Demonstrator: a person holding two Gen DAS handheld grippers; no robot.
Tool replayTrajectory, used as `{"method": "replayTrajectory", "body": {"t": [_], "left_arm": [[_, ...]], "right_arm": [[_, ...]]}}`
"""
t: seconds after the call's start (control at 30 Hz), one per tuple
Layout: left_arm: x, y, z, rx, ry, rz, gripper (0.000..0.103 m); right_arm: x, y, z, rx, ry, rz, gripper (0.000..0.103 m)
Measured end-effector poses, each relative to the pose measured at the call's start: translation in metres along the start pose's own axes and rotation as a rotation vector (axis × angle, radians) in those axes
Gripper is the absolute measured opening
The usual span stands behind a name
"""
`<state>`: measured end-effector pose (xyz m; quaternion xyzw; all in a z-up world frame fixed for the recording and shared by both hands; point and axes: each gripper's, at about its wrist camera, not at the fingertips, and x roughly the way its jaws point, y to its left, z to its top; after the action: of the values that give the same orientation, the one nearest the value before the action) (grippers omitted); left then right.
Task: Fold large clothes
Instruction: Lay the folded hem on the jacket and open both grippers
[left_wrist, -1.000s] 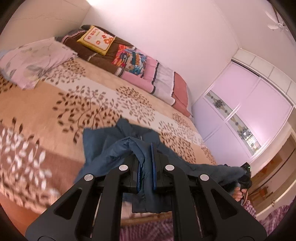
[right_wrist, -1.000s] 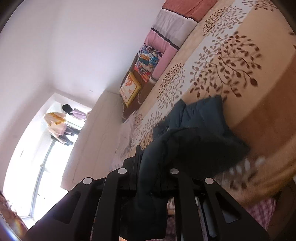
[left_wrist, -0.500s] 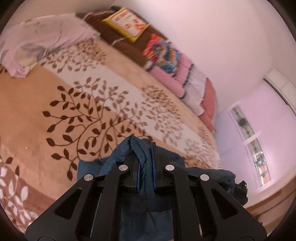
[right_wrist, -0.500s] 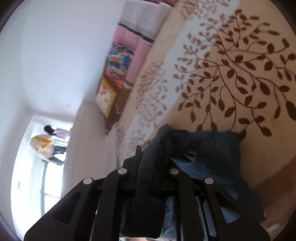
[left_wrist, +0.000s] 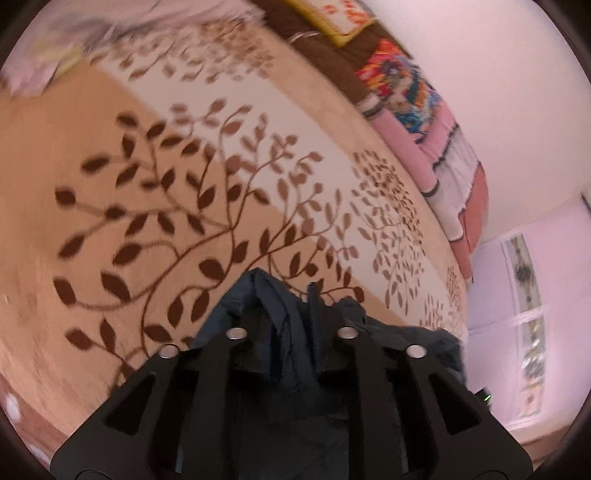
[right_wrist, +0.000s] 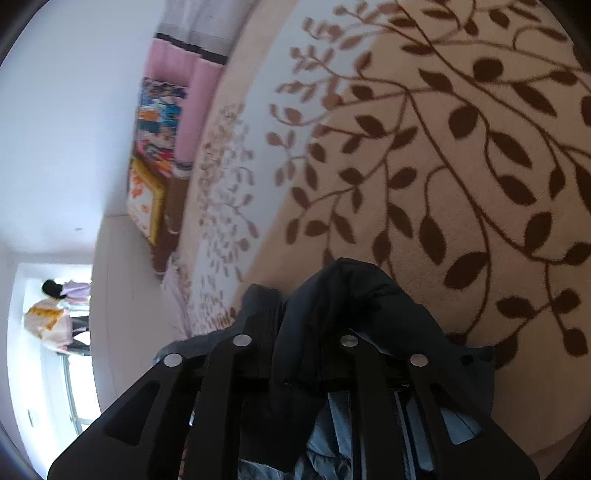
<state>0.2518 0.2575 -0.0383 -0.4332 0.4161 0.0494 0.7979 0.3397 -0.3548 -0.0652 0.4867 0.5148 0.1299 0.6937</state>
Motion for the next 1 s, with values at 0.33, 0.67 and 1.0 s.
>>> {"method": "replayTrajectory", "body": {"t": [0.33,0.67,1.0], "left_arm": [[-0.038,-0.006,-0.002,-0.005,-0.089,-0.083,0.071],[-0.095,-0.003,-0.037,0.105,-0.080,-0.020,0.072],[-0.146,0.050,-0.130,0.227,-0.082,0.135,0.072]], "right_arm": [[-0.029,0.012,-0.011,-0.033,-0.052,0.109,0.084],[-0.078,-0.003,-0.061,-0.128,-0.076,0.070,0.084],[-0.129,-0.033,-0.142,-0.361,-0.199,-0.182,0.084]]}}
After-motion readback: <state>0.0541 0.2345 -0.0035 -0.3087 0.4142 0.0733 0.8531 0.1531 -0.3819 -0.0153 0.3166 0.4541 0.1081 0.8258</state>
